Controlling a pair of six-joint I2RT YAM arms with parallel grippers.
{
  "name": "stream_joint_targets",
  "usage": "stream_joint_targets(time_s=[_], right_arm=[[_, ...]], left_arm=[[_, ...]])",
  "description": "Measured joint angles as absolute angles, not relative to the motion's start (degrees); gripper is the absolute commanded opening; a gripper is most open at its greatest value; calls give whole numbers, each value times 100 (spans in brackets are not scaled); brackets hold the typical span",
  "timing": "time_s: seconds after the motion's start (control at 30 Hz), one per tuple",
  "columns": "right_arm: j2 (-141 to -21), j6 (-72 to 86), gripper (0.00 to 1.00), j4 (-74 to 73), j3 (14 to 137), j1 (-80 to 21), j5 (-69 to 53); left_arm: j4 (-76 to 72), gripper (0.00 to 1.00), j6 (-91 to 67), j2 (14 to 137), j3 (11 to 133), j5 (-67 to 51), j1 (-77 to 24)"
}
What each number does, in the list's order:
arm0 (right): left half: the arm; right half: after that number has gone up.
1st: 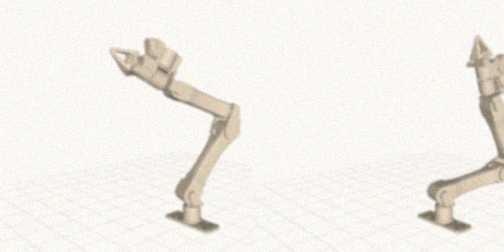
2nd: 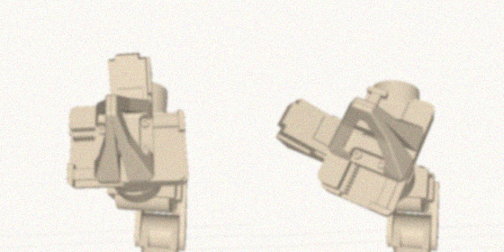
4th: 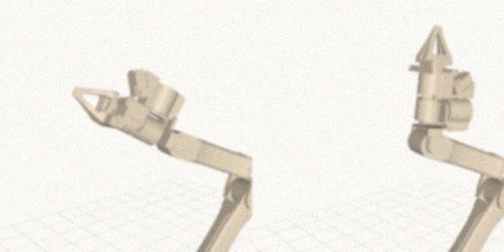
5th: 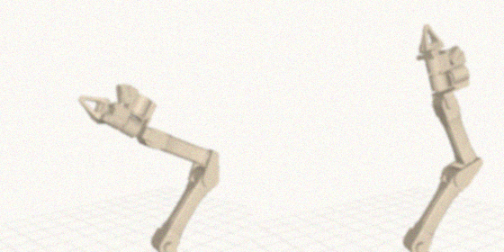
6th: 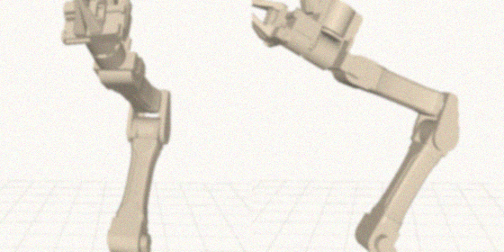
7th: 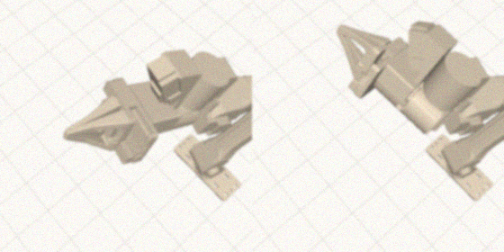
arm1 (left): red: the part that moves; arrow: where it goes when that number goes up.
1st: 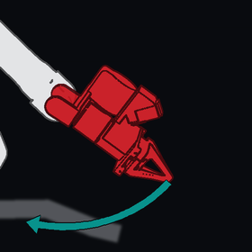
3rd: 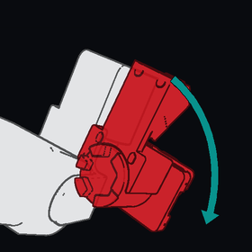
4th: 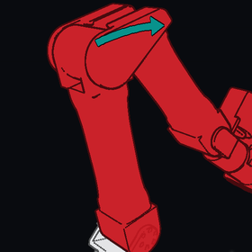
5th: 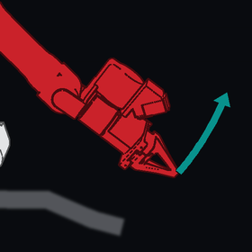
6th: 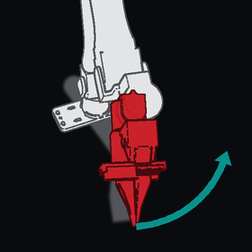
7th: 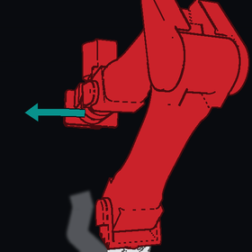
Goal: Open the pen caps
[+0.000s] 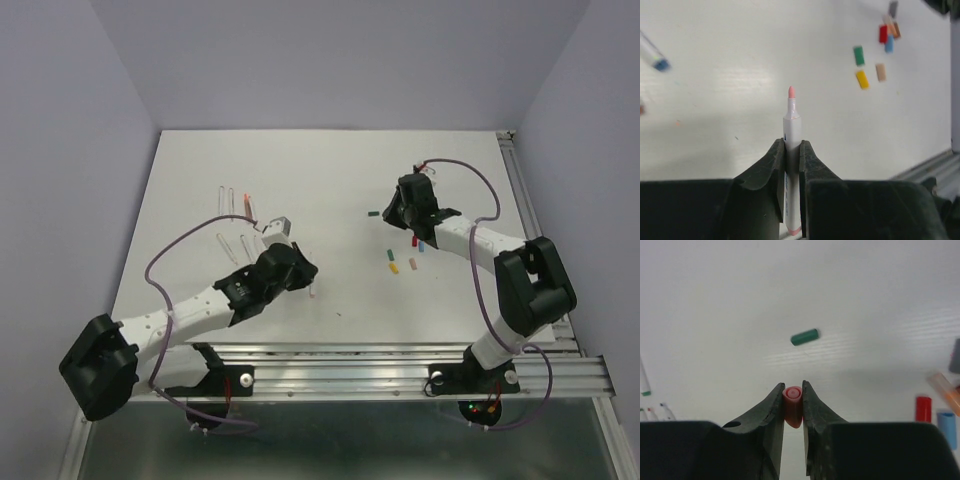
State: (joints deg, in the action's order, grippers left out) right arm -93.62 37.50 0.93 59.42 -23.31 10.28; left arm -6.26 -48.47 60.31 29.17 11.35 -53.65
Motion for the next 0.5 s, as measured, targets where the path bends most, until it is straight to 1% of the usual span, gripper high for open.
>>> stream_joint_targets(time_s=[0.07,0.1,0.17,0.43,0.47,0.5], right_arm=[[-9362,3710,8,-235,5664,-2331,1164],[-9356,3695,12,-320,5572,-2331,1223],[-9356,3675,13,-537,5437,-2329,1345],[-9356,3575,16,-908,5426,-2331,1745],[-9356,3566,17,-934,5426,-2331,1765],[-9356,3557,21,-950,5426,-2331,1776]], left_arm=[[-440,0,-4779,6311,3188,1310,-4831],[-325,0,-4746,6436,3301,1424,-4650],[-117,0,-4672,6687,3522,1619,-4344],[508,0,-4346,8189,4786,1826,-3494],[554,0,-4318,8333,4897,1846,-3430],[593,0,-4287,8436,4982,1859,-3389]])
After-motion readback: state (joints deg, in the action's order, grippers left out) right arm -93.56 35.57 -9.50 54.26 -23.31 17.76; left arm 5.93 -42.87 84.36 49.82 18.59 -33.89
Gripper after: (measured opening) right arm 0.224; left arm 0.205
